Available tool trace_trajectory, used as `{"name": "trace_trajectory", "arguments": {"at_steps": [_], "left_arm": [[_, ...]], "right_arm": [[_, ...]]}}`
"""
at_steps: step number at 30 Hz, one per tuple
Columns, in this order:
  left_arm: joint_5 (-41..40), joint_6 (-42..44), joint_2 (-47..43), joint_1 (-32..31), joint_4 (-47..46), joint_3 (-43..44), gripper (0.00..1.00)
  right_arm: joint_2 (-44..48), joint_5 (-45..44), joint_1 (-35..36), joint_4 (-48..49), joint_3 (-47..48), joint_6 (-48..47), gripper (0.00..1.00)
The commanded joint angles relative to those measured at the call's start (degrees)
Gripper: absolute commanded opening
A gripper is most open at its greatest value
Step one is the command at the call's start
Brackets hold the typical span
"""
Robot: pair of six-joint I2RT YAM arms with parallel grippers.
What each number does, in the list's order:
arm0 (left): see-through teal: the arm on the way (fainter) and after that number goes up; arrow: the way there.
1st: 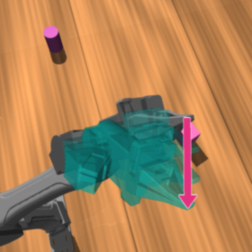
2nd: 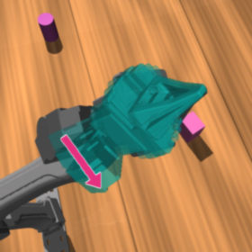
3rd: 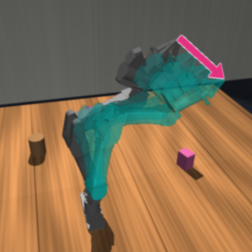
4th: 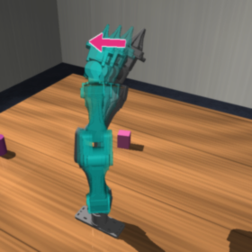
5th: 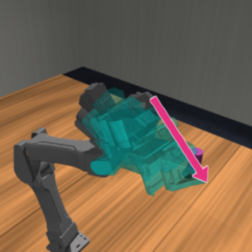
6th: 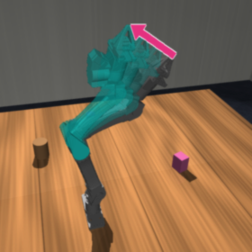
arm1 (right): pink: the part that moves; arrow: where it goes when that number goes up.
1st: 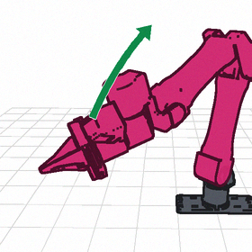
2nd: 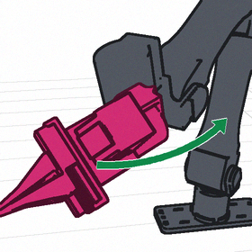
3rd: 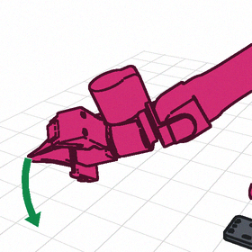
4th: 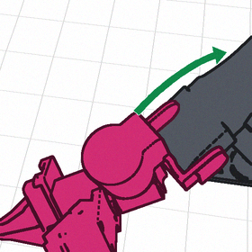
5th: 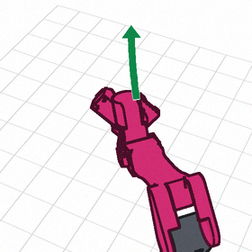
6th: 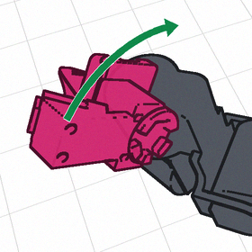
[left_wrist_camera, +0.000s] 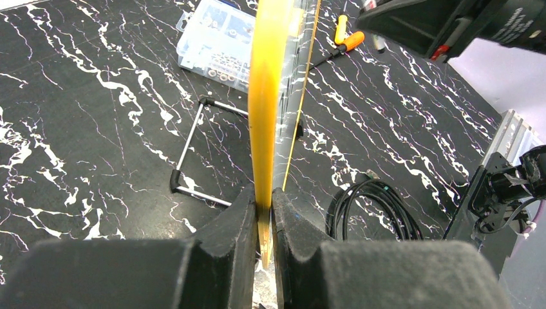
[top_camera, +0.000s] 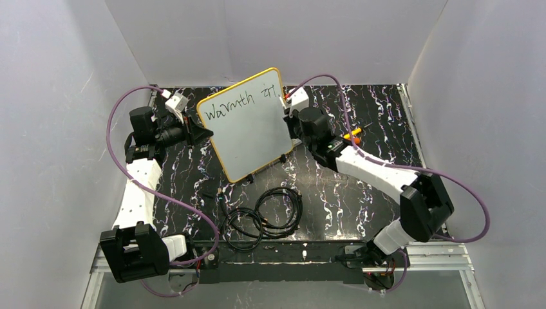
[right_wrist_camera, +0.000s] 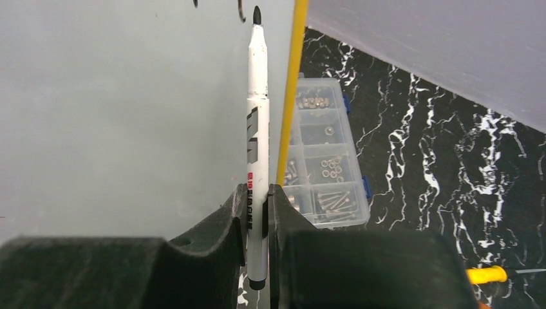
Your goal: Write a sentence on the whiteboard
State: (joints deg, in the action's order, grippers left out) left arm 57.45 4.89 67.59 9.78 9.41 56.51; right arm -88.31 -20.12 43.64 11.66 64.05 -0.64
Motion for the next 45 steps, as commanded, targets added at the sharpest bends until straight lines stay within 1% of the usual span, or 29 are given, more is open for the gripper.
{"name": "trace_trajectory", "arguments": {"at_steps": [1,3,5,7,9,14,18,23,29,34,45], "left_arm": [[0.7,-0.2,-1.6,-0.5,3.0,-0.5,0.0],[0.5,-0.2,-1.7,-0.5,3.0,-0.5,0.0],[0.5,-0.3,-1.8,-0.5,3.0,-0.5,0.0],[0.5,-0.3,-2.0,-0.5,3.0,-0.5,0.0],[0.6,-0.2,-2.1,-0.5,2.9,-0.5,0.0],[0.7,-0.3,-2.3,-0.5,2.9,-0.5,0.0],[0.9,-0.4,-2.3,-0.5,2.8,-0.5,0.0],[0.9,-0.3,-2.4,-0.5,2.8,-0.5,0.0],[1.0,-0.4,-2.4,-0.6,2.7,-0.5,0.0],[1.0,-0.4,-2.4,-0.5,2.7,-0.5,0.0],[1.3,-0.3,-2.6,-0.6,2.8,-0.4,0.0]], "right_arm": [[7.1,-1.6,0.6,-1.3,1.3,0.3,0.01],[8.8,-1.3,1.3,-2.8,1.4,0.3,0.01],[10.0,-0.1,2.6,-3.9,1.3,2.3,0.01],[10.7,-0.5,5.2,-4.4,1.2,3.0,0.01],[10.5,-2.4,9.2,-5.0,1.6,2.6,0.01],[6.8,-3.3,16.8,-7.0,5.2,3.1,0.01],[1.5,-2.8,20.3,-9.1,9.7,3.0,0.01],[-4.4,-1.6,21.7,-13.2,15.2,3.4,0.01],[-8.8,-0.6,21.7,-15.7,19.2,3.6,0.01],[-11.0,-0.4,21.7,-16.7,21.6,3.5,0.01],[-14.5,-4.2,21.7,-18.3,25.3,2.9,0.01]]}}
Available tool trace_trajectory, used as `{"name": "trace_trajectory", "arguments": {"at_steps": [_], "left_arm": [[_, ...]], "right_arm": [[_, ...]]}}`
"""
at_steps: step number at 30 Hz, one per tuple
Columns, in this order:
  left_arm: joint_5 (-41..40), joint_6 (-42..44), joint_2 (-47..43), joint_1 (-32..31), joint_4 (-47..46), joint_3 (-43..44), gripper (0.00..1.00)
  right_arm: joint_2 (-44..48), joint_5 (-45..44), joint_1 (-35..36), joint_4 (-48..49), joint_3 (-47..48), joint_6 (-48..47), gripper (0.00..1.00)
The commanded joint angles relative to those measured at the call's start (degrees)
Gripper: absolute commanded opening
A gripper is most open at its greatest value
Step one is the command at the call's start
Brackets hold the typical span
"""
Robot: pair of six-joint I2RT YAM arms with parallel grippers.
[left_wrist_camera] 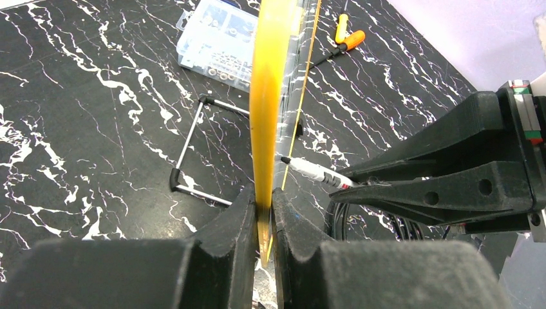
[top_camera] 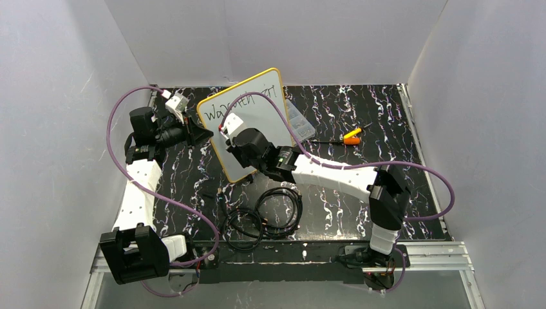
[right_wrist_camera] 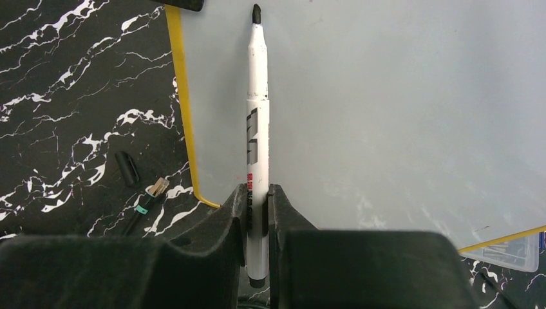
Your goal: Write a sentence on the whiteboard
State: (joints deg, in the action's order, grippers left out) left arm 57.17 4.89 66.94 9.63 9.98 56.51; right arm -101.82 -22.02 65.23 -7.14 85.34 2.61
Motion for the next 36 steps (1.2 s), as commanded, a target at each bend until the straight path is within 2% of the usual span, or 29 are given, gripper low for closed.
{"name": "trace_trajectory", "arguments": {"at_steps": [1,8,25,33,36], "left_arm": [[1.6,-0.3,-1.9,-0.4,2.2,-0.4,0.0],[1.6,-0.4,-2.1,-0.4,2.2,-0.4,0.0],[1.7,-0.4,-1.8,-0.4,2.1,-0.4,0.0],[1.7,-0.5,-1.9,-0.5,2.1,-0.5,0.0],[1.6,-0.5,-2.0,-0.5,2.1,-0.5,0.0]], "right_arm": [[-1.2,-2.4,0.1,0.6,4.3,-0.5,0.01],[-1.6,-0.8,0.1,0.8,4.3,-1.6,0.01],[-0.7,1.7,0.8,-0.3,-6.6,2.4,0.01],[1.2,9.8,1.1,4.5,-8.0,1.7,0.01],[3.0,9.8,1.1,7.4,-8.5,1.6,0.01]]}}
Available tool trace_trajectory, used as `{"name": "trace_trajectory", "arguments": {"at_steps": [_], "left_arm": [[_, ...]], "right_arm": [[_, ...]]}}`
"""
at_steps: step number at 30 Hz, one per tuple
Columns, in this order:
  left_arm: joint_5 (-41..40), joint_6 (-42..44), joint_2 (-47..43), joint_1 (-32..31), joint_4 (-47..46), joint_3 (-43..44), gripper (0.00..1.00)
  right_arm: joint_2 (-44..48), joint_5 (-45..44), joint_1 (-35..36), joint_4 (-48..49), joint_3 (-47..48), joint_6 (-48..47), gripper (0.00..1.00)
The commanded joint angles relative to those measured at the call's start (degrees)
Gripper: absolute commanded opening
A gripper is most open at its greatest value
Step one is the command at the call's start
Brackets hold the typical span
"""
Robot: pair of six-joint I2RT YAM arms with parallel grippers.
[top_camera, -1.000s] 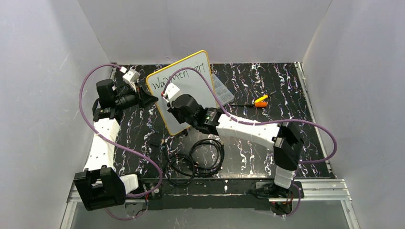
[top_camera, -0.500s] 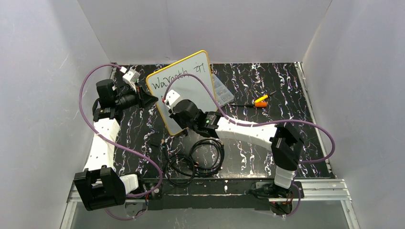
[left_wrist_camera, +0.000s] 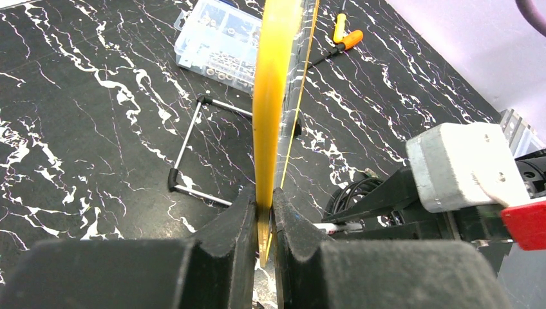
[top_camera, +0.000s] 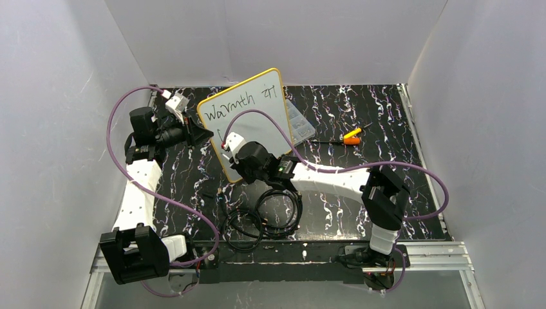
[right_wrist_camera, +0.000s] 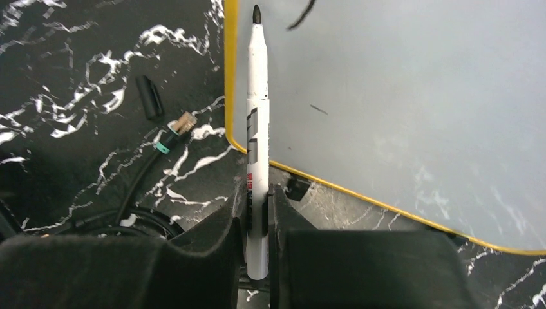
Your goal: Write a sentence on the whiteboard
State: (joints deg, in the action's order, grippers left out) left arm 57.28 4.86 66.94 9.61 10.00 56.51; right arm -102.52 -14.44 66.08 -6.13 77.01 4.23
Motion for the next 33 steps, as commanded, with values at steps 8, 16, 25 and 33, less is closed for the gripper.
{"name": "trace_trajectory", "arguments": {"at_steps": [8,16,25,33], "left_arm": [[1.5,-0.5,-1.9,-0.5,2.0,-0.5,0.0],[1.6,-0.5,-1.8,-0.4,2.0,-0.5,0.0],[1.7,-0.5,-1.8,-0.4,2.0,-0.5,0.0],[1.7,-0.5,-1.8,-0.4,2.0,-0.5,0.0]], "right_arm": [[2.3,-3.2,0.3,6.2,2.6,-0.9,0.01],[0.0,-6.0,0.2,2.6,4.6,-1.4,0.01],[-1.2,-8.3,-1.0,0.9,6.6,-0.4,0.01],[-0.1,-9.5,-2.3,1.2,6.3,0.3,0.01]]}}
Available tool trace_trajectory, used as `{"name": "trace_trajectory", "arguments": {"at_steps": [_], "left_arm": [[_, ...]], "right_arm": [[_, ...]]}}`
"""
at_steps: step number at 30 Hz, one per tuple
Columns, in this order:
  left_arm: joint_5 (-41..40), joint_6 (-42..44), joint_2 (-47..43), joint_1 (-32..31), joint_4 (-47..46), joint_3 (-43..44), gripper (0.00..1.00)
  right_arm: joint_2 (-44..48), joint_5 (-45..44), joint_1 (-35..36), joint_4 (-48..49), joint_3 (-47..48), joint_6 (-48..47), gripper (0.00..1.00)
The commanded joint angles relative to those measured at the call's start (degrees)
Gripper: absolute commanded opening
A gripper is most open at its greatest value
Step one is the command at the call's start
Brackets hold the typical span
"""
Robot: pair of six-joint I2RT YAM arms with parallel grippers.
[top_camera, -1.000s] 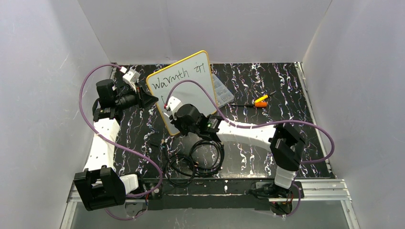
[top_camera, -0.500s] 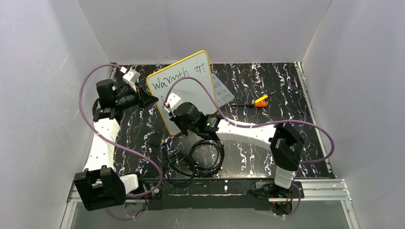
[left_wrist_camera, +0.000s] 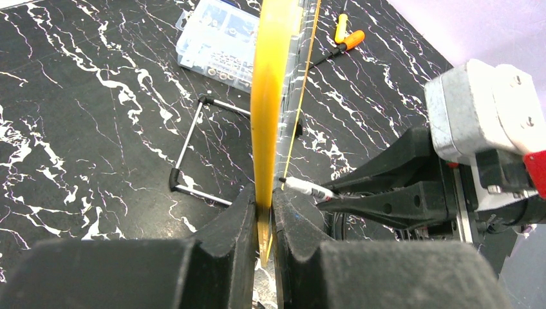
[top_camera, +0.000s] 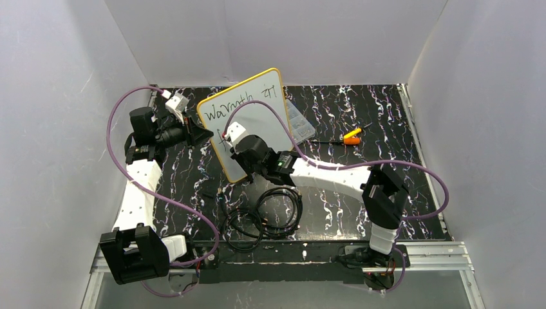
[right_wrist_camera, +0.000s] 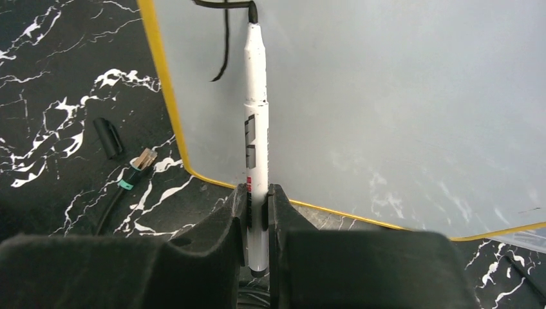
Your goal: Write a sentence on the whiteboard
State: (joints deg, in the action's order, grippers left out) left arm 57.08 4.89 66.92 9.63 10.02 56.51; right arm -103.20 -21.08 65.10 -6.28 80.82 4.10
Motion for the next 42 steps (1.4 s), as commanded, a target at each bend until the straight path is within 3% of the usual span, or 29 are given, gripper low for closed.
{"name": "trace_trajectory", "arguments": {"at_steps": [1,19,42], "left_arm": [[1.9,-0.5,-1.9,-0.4,1.9,-0.5,0.0],[1.5,-0.7,-1.8,-0.4,1.9,-0.5,0.0],[1.7,-0.9,-1.6,-0.6,1.8,-0.5,0.0]], "right_arm": [[0.6,-2.6,-1.4,1.4,2.6,0.3,0.01],[6.4,2.8,-1.4,5.7,-3.6,-1.5,0.01],[3.2,3.7,-3.3,3.2,-1.4,-1.5,0.01]]}}
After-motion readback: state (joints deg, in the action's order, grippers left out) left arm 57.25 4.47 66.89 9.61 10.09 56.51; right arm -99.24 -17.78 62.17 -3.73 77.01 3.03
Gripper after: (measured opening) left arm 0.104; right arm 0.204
